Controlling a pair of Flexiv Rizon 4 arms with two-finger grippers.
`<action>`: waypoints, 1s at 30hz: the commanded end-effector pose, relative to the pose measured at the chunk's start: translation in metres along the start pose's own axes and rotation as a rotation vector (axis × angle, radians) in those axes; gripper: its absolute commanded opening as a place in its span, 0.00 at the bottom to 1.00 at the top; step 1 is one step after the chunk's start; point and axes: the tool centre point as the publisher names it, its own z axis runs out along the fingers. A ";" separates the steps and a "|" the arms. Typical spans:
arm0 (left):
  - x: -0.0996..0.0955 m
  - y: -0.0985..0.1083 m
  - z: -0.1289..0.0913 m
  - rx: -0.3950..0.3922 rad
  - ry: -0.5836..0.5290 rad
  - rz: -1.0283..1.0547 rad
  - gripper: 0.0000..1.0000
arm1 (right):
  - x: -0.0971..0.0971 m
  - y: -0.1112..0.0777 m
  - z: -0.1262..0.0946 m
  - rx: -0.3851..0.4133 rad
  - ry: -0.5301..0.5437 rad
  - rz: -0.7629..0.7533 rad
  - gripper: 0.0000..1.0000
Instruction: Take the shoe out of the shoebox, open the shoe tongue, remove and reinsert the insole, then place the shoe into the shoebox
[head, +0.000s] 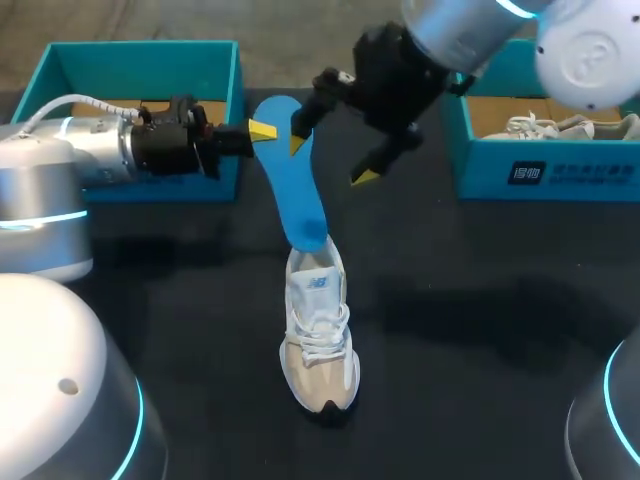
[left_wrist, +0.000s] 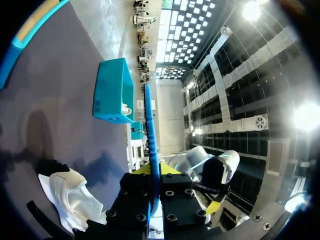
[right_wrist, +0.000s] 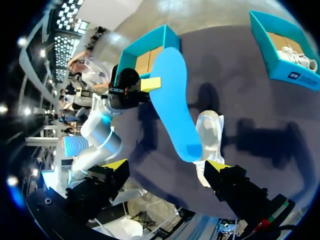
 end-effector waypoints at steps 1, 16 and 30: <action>0.006 0.004 -0.007 0.004 -0.003 0.006 0.00 | -0.011 0.000 0.001 0.003 0.276 0.001 1.00; 0.015 0.010 -0.018 -0.013 0.003 0.040 0.00 | -0.036 0.001 0.011 0.020 0.470 0.012 1.00; 0.018 0.020 -0.023 -0.078 0.049 -0.045 0.00 | -0.045 0.007 0.025 -0.016 0.667 -0.086 1.00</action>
